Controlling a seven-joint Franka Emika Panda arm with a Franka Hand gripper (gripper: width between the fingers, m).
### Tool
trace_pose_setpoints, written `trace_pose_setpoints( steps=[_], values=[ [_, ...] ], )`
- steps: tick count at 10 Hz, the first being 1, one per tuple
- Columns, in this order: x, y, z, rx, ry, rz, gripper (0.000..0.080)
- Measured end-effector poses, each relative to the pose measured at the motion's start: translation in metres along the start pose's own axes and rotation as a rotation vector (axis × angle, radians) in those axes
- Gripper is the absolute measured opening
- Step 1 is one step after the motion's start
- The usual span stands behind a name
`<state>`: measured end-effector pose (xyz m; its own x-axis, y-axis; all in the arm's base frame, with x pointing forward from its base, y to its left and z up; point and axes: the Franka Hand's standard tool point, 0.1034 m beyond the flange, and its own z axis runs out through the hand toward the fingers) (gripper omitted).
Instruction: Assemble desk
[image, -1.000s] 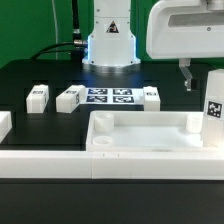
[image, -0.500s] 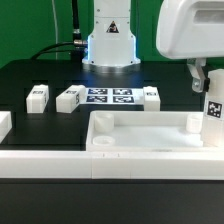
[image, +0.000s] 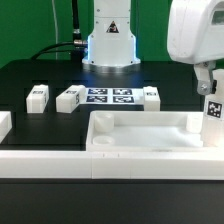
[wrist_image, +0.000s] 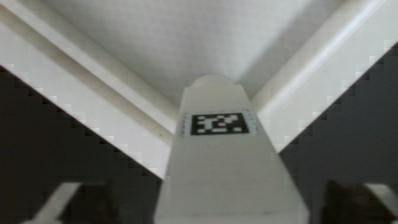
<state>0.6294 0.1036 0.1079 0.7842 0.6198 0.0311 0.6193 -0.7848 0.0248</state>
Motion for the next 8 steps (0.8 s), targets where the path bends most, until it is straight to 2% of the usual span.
trace_pose_setpoints(
  steps=[1, 2, 3, 5, 8],
  values=[
    [0.0000, 0.0000, 0.0000, 0.000, 0.000, 0.000, 0.0436],
    [0.0001, -0.0002, 0.0000, 0.001, 0.000, 0.012, 0.0436],
    [0.0001, -0.0003, 0.0001, 0.001, 0.000, 0.019, 0.0287],
    [0.0002, -0.0004, 0.0001, 0.001, 0.001, 0.031, 0.0288],
    [0.0003, -0.0021, 0.0005, 0.008, 0.002, 0.253, 0.0288]
  ],
)
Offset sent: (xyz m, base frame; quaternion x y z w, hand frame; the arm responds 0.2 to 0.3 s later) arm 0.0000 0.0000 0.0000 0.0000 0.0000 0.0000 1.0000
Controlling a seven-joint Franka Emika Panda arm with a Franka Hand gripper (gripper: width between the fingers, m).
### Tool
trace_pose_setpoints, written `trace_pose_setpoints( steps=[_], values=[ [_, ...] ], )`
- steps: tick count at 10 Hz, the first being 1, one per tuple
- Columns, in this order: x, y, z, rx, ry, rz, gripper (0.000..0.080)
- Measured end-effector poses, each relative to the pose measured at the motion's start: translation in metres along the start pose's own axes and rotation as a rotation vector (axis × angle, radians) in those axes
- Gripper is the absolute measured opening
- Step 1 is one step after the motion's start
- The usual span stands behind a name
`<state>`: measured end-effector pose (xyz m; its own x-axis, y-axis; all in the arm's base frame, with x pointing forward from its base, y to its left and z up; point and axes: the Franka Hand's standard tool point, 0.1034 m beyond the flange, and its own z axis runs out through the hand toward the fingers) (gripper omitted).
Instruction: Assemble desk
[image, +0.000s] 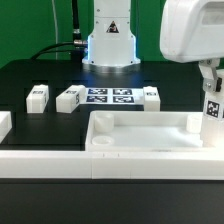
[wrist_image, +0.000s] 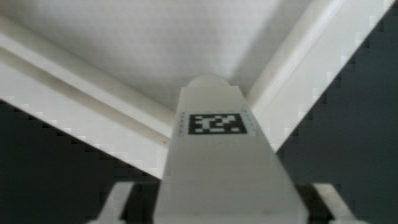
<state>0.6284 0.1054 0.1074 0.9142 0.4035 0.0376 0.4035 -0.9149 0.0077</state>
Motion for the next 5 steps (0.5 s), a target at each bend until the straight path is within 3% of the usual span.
trace_pose_setpoints(
  steps=[5],
  values=[
    [-0.0001, -0.0001, 0.0010, 0.021, 0.032, 0.581, 0.0289]
  ],
)
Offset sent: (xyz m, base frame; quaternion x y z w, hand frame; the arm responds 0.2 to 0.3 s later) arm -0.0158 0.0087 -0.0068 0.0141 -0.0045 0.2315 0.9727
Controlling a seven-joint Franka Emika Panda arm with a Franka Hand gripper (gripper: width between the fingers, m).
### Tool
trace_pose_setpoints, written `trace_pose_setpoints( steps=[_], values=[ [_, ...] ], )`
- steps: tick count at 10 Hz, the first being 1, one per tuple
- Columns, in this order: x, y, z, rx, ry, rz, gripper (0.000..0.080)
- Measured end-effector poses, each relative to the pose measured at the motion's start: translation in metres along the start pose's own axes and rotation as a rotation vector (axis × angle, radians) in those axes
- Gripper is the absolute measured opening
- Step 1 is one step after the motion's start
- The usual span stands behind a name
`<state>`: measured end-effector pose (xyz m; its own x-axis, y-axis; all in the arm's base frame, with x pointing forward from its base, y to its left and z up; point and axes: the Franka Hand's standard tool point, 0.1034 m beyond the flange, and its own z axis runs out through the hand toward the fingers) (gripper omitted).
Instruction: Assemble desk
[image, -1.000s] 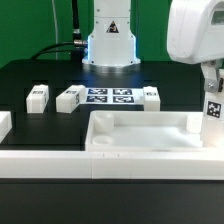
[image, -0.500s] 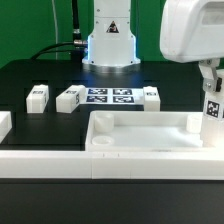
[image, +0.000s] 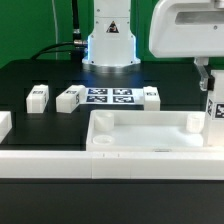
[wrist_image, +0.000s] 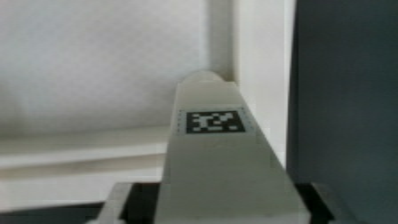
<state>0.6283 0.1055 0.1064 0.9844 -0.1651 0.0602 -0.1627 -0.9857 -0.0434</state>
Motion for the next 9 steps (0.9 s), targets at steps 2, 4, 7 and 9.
trace_pose_setpoints(
  steps=[2, 4, 7, 9],
  values=[
    [0.0005, 0.0013, -0.0002, 0.007, -0.002, 0.208, 0.0289],
    [0.0000, 0.0024, -0.0003, 0.024, -0.023, 0.467, 0.0289],
    [-0.0008, 0.0012, -0.0005, 0.025, -0.040, 0.632, 0.0290],
    [-0.0010, 0.0011, -0.0001, 0.026, -0.040, 0.579, 0.0290]
  ],
)
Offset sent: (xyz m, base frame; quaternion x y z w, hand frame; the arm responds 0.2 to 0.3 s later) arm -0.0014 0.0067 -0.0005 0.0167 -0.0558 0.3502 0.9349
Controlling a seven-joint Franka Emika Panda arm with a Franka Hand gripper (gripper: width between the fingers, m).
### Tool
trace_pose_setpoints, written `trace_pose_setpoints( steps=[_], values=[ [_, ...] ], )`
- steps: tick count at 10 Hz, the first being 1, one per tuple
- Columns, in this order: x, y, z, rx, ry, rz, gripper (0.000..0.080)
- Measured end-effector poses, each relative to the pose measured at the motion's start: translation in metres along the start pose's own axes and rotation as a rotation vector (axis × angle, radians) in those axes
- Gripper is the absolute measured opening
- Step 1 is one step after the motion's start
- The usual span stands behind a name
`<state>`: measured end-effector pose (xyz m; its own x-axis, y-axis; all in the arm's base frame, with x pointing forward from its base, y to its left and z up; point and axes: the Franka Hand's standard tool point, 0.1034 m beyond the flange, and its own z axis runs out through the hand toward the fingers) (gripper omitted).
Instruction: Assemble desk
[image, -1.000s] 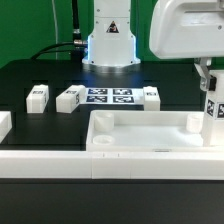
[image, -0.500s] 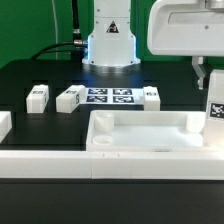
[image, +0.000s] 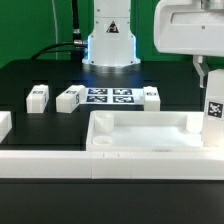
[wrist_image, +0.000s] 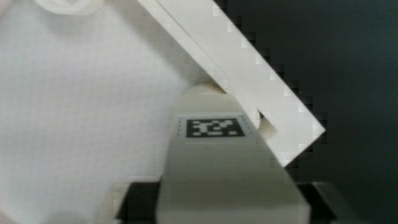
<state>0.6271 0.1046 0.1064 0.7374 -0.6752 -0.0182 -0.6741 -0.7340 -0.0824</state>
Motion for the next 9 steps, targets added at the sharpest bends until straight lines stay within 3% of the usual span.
trace_pose_setpoints(
  steps=[1, 2, 4, 8, 9],
  values=[
    [-0.0013, 0.0009, 0.0002, -0.010, -0.010, -0.036, 0.0489],
    [-0.0037, -0.0010, -0.0009, -0.022, -0.023, -0.073, 0.0597],
    [-0.0063, -0.0045, -0.0034, -0.033, -0.044, -0.274, 0.0633],
    [-0.0054, -0.0041, -0.0030, -0.025, -0.047, -0.588, 0.0649],
    [-0.0043, -0.0034, -0.0033, -0.037, -0.041, -0.739, 0.0649]
  ],
)
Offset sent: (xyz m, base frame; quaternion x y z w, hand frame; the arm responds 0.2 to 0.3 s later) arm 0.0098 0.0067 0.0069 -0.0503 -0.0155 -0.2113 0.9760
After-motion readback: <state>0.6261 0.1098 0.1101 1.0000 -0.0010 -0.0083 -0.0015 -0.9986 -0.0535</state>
